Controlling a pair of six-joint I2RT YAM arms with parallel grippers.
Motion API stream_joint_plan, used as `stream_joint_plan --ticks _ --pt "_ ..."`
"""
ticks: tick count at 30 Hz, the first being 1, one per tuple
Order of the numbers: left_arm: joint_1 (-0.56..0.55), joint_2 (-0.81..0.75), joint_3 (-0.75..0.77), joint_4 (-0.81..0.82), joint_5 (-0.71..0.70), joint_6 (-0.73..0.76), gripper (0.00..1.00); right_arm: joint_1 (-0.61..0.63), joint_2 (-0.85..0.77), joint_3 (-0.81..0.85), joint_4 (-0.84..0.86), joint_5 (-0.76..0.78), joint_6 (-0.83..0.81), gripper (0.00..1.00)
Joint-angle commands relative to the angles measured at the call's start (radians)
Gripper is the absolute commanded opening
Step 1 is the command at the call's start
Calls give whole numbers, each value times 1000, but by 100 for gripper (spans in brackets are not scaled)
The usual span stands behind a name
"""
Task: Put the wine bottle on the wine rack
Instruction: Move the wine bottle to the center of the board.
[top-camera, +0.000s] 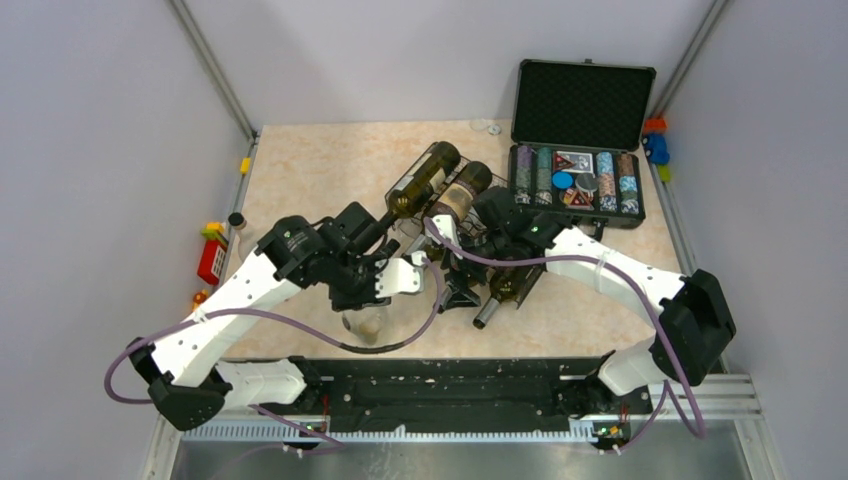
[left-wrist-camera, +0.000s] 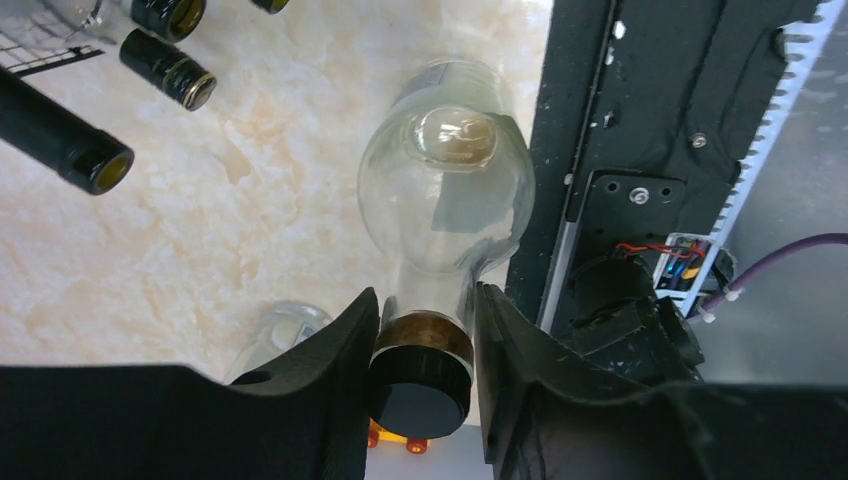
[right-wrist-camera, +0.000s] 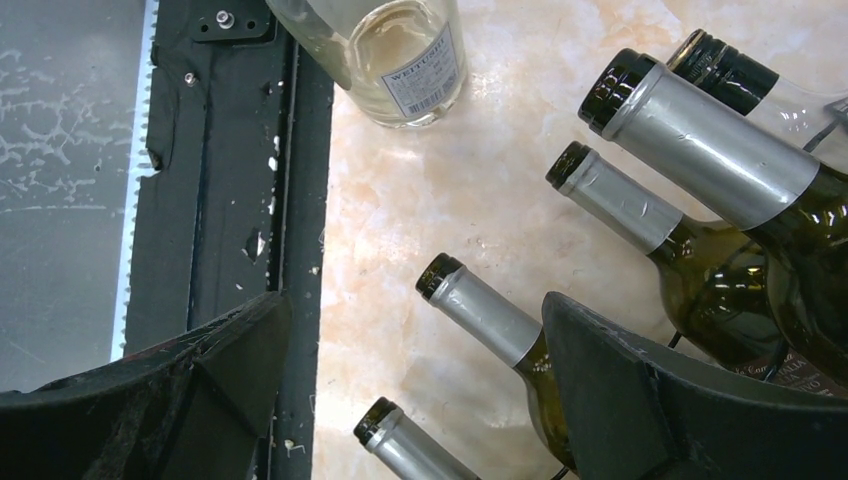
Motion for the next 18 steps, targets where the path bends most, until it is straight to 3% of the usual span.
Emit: stream_joint_plan --ticks 1,5,18 --pt "8 -2 -13 29 24 -1 32 6 -36 2 17 -3 -18 98" --pt "8 3 -2 31 41 -12 1 6 -36 12 20 -4 -15 98" --pt "15 41 112 133 206 -133 0 6 -18 167 -37 -76 4 98"
